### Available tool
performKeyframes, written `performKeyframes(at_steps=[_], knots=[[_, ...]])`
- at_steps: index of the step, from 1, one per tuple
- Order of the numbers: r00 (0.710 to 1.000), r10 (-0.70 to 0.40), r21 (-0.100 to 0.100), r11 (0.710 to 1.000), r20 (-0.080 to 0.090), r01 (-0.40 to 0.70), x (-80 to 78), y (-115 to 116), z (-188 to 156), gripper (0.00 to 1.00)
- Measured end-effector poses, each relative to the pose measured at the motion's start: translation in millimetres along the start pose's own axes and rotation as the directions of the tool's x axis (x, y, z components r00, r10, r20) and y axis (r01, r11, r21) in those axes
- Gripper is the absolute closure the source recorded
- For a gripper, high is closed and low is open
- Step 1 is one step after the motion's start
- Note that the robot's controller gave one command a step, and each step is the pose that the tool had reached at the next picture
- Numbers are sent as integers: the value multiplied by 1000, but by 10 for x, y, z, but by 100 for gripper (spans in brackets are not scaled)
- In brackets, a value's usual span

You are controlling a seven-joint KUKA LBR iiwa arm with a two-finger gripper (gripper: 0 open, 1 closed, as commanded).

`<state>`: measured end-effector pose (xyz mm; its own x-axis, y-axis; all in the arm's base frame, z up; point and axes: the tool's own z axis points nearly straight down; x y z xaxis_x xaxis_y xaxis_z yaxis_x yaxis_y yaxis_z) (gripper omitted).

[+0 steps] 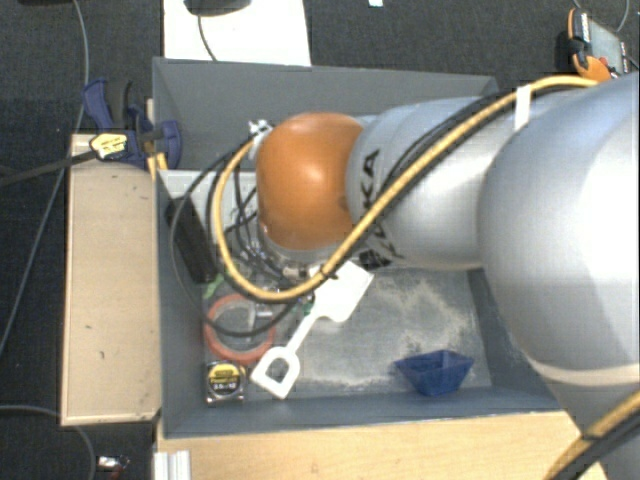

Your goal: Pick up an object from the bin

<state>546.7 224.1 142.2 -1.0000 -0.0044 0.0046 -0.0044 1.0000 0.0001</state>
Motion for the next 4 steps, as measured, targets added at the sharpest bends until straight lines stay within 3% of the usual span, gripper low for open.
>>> performKeyframes(at_steps=[1, 2, 3, 4], knots=[[1000, 7, -1, 1000, 7, -7, -19, -13, -47, 0], [866, -500, 1, 866, 7, 500, 311, -677, 705, 0], [928, -371, -1, 928, 10, 372, -214, -815, 694, 0], [875, -484, 0, 875, 10, 484, 181, -698, 675, 0]])
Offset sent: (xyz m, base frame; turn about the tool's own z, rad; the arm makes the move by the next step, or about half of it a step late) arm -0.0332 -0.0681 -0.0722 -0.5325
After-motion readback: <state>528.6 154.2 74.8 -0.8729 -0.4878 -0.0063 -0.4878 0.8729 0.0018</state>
